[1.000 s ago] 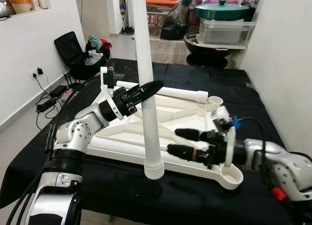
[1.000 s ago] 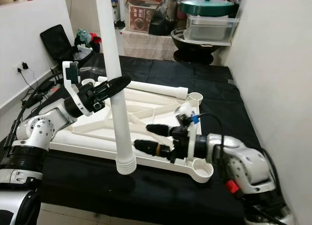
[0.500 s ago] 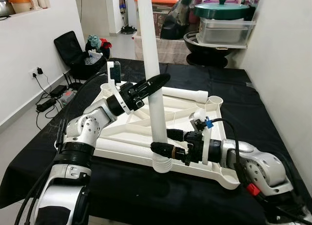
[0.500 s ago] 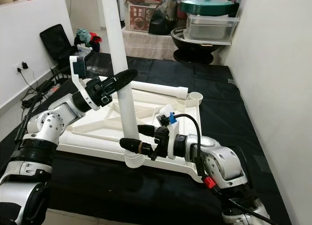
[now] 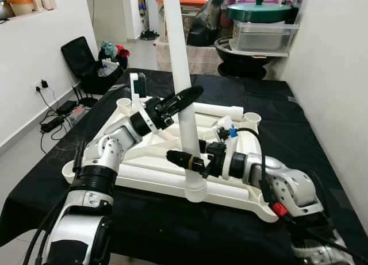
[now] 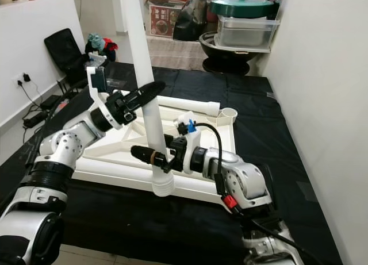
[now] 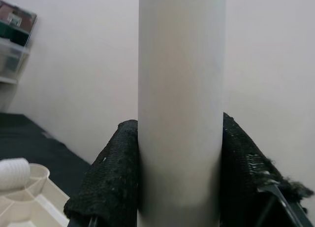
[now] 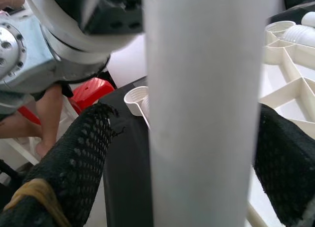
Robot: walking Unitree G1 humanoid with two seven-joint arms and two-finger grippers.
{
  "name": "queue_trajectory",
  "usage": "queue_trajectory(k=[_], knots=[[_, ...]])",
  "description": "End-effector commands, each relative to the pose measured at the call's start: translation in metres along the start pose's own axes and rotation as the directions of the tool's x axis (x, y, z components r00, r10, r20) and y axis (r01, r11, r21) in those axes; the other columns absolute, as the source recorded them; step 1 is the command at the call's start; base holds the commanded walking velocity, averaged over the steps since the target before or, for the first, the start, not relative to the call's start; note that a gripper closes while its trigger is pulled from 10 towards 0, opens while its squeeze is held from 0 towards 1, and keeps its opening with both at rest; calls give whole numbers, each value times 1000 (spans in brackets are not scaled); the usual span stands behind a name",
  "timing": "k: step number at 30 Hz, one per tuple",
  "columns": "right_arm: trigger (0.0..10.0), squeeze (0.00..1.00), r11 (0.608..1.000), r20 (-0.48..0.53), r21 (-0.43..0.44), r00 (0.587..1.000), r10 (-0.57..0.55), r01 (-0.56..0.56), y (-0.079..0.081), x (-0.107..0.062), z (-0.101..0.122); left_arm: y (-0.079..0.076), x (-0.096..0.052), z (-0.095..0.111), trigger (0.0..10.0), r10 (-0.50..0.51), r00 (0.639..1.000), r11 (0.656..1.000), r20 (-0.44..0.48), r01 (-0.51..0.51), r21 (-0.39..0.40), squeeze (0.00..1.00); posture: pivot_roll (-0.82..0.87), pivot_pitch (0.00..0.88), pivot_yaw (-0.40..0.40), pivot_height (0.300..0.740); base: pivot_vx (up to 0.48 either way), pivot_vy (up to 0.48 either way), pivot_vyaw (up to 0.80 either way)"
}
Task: Building children table
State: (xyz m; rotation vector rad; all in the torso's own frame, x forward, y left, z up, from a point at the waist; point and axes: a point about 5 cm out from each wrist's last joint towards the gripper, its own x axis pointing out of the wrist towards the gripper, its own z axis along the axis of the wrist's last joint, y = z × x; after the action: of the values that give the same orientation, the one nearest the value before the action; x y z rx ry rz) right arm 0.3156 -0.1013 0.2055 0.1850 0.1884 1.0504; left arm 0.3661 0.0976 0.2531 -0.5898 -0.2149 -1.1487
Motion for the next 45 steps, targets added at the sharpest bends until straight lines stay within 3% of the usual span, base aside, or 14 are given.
queue_trajectory(k=[1, 10, 23, 24, 26, 27, 29, 32, 35, 37, 38, 39, 44, 45], knots=[[10000, 0, 1000, 12, 9, 1000, -3, 3, -1, 2, 1, -1, 2, 3, 196, -16, 1000, 1000, 6, 16, 17, 0, -8, 0, -38, 740, 0, 0, 0], [10000, 0, 1000, 19, 16, 1000, 1, -1, 1, 13, 4, -1, 2, -2, 314, -13, 1000, 1000, -3, 13, 11, 0, -9, 0, -40, 740, 0, 0, 0], [9686, 0, 998, -66, 15, 996, -64, 65, -4, 33, -7, -5, 12, -8, 510, -41, 999, 999, -8, 41, -5, 0, 0, 0, -48, 740, 0, 0, 0], [2275, 0, 997, -74, 19, 994, -77, 79, -6, 34, -9, -6, 12, -7, 510, -43, 999, 999, -9, 43, -5, 0, 0, 0, -48, 740, 0, 0, 0], [2275, 0, 996, -77, 22, 993, -85, 87, -7, 34, -10, -6, 13, -7, 510, -44, 999, 999, -9, 44, -5, 0, 2, 0, -48, 740, 0, 0, 0], [0, 0, 995, -73, 27, 993, -90, 92, -8, 35, -10, -6, 12, -7, 549, -45, 999, 999, -10, 45, -5, 0, 1, 0, -48, 740, 0, 0, 0], [0, 0, 995, -69, 31, 994, -90, 92, -8, 35, -9, -6, 12, -7, 549, -45, 999, 999, -10, 45, -4, 0, 1, 0, -48, 740, 0, 0, 0], [0, 0, 998, -19, 37, 998, -52, 53, -2, 36, 1, -5, 10, -10, 2118, -43, 999, 999, -18, 42, -7, 0, -5, 0, -43, 740, 0, 0, 0], [0, 0, 998, -15, 38, 999, -46, 47, -1, 37, 2, -5, 10, -11, 3020, -42, 999, 999, -20, 42, -7, 0, -7, 0, -42, 740, 0, 0, 0], [0, 0, 998, -12, 39, 999, -44, 44, 0, 37, 3, -5, 10, -11, 3020, -42, 999, 999, -20, 42, -7, 0, -7, 0, -42, 740, 0, 0, 0], [0, 0, 998, -9, 40, 999, -41, 41, 1, 37, 3, -5, 10, -11, 4627, -39, 999, 999, -23, 39, 4, 0, -7, 0, -41, 740, 0, 0, 0], [0, 0, 998, 5, 44, 999, -37, 37, 2, 37, 5, -4, 9, -12, 10000, -30, 999, 999, -29, 30, 16, 0, -8, 0, -40, 740, 0, 0, 0], [0, 0, 998, 20, 49, 999, -36, 35, 2, 36, 8, -2, 8, -13, 10000, -16, 999, 999, -35, 17, 35, 0, -9, 0, -39, 740, 0, 0, 0], [0, 0, 998, 25, 48, 999, -36, 35, 3, 36, 9, -2, 7, -14, 10000, -15, 999, 999, -37, 17, 45, 961, -9, 0, -37, 740, 0, 0, 0]])
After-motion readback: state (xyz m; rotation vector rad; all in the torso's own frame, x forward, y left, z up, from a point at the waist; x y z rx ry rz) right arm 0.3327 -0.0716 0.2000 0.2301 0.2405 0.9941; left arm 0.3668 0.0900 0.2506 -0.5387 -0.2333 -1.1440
